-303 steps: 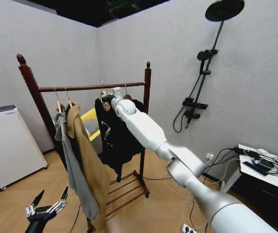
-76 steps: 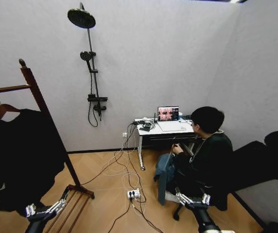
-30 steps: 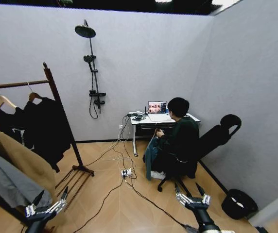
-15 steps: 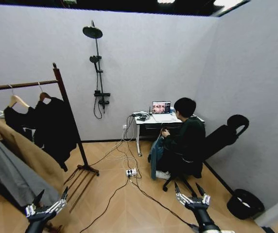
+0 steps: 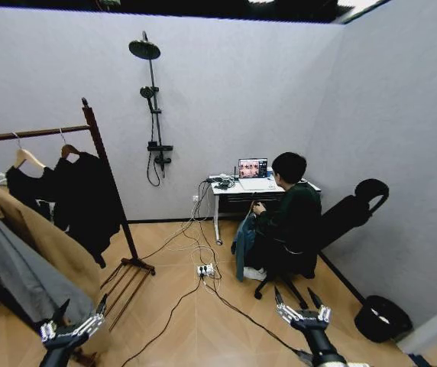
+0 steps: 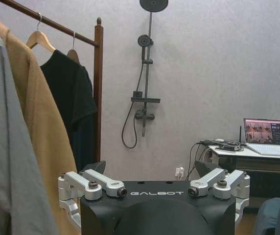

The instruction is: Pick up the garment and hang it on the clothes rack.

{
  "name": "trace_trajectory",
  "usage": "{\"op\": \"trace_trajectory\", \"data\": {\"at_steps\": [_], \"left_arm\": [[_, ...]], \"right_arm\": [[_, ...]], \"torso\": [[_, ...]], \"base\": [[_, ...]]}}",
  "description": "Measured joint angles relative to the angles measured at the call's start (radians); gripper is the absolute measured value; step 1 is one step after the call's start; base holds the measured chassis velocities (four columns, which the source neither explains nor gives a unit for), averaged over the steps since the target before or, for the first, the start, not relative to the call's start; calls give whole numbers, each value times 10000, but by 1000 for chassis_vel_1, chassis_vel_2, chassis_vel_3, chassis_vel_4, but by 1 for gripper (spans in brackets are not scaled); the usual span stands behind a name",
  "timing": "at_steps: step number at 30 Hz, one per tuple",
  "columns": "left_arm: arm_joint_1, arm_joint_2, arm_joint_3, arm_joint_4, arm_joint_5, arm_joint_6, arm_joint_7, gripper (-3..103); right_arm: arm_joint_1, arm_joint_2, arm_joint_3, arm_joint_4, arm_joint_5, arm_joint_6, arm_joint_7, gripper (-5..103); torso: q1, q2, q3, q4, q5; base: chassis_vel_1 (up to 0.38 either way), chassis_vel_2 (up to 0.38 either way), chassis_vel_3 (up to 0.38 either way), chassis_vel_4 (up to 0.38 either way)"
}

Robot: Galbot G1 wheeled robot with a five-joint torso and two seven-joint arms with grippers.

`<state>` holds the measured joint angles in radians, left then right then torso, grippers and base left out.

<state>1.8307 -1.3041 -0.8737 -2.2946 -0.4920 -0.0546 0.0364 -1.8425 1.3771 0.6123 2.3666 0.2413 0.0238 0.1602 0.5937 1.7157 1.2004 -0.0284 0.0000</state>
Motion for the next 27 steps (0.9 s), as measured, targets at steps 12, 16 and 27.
{"op": "trace_trajectory", "data": {"at_steps": [12, 16, 27], "left_arm": [[1, 0, -1, 0, 0, 0, -2, 100], [1, 0, 0, 0, 0, 0, -1, 100], [2, 0, 0, 0, 0, 0, 0, 100]], "right_arm": [[0, 0, -1, 0, 0, 0, 0, 100], [1, 0, -1, 1, 0, 0, 0, 100], [-3, 0, -2, 1, 0, 0, 0, 100]], "torso": [[-6, 1, -1, 2, 0], [-4, 1, -1, 3, -1], [-8, 4, -3, -1, 6]], "base": [[237, -238, -242, 237], [330, -335, -335, 335], [356, -353, -361, 353]]}}
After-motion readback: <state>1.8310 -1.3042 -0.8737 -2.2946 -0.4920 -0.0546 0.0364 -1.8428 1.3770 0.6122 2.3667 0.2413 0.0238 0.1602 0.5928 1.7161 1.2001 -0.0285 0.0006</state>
